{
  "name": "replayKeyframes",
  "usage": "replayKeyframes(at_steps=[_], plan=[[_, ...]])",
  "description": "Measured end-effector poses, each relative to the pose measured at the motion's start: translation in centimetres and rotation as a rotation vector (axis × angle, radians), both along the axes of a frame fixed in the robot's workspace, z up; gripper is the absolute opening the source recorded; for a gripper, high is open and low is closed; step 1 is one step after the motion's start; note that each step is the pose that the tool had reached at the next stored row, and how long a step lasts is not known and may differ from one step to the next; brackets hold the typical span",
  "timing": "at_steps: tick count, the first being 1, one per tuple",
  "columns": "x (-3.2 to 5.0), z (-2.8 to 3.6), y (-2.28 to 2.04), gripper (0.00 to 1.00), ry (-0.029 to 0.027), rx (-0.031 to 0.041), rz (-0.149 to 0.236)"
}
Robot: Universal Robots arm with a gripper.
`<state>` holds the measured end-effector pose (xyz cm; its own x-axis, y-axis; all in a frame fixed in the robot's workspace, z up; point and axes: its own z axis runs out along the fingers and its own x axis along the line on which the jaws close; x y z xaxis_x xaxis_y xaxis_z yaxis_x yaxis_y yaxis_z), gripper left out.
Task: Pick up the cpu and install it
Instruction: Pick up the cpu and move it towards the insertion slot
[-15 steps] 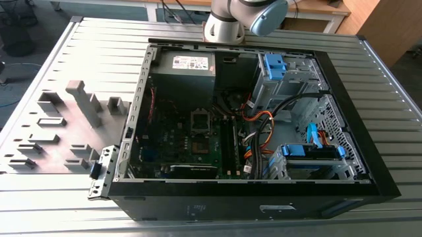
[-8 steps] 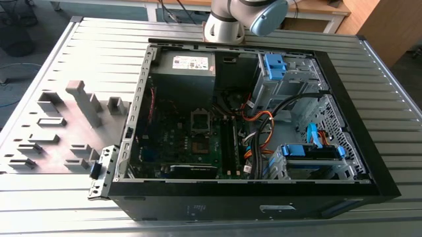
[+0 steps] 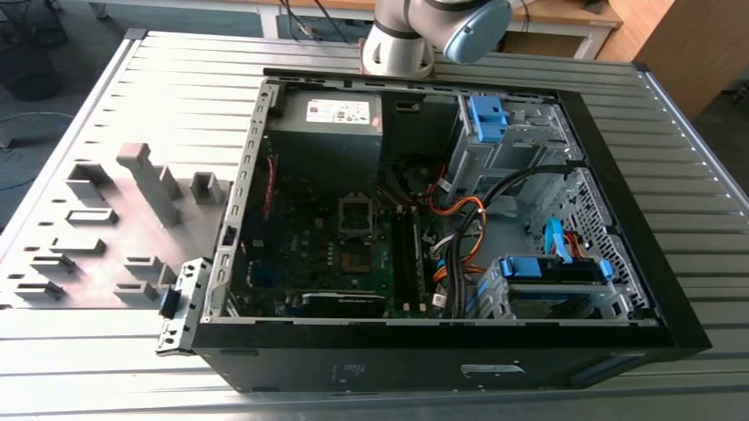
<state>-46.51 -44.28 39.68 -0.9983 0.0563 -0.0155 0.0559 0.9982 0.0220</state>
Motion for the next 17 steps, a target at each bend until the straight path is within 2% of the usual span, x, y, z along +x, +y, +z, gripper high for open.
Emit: replayKeyframes(at_steps=[7,17], plan=[[1.56,-0.02,-0.01,0.47,-0.0002,0.0001,0.0],[4.72,-0.03,-0.11,0.47,0.0,0.0002,0.0]])
